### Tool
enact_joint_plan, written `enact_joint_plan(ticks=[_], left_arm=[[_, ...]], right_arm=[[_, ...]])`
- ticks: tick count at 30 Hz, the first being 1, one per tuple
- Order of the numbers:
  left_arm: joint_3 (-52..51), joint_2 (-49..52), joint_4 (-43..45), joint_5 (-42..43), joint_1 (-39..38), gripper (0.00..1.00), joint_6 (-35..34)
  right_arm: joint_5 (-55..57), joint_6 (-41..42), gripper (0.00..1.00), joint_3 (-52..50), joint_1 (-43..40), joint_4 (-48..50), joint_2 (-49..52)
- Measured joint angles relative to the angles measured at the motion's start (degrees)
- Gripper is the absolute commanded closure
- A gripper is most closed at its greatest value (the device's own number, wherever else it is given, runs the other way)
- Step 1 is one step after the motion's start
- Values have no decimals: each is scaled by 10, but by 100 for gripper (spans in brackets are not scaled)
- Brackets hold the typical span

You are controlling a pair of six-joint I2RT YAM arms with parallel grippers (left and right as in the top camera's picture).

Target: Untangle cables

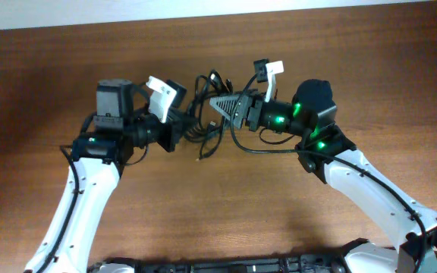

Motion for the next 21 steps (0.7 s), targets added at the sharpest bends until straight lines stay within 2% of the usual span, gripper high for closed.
enact_joint_plan(ticks=[3,7,8,10,12,15,17,19,21], left_arm=[[0,0,-7,9,-55,100,30],[0,0,-5,6,-82,100,37],[-1,0,-8,6,-85,100,45],[-1,0,-10,-1,-87,100,58],[-1,0,-10,-5,-88,100,69],[-1,0,-14,20,-100,100,108],[0,0,-69,39,-115,100,143],[2,0,-150,84,-119,100,213],[2,0,-192,101,-121,100,254]], right_arm=[[68,5,37,0,0,2,0],[88,41,38,0,0,-4,0],[86,55,38,2,0,-53,-2],[66,80,38,4,-1,-90,-2],[57,111,38,4,-2,-85,-2],[55,158,37,2,-2,-15,-1],[86,172,37,1,-12,-9,1],[119,177,37,0,-64,18,3],[125,175,38,0,-128,33,3]])
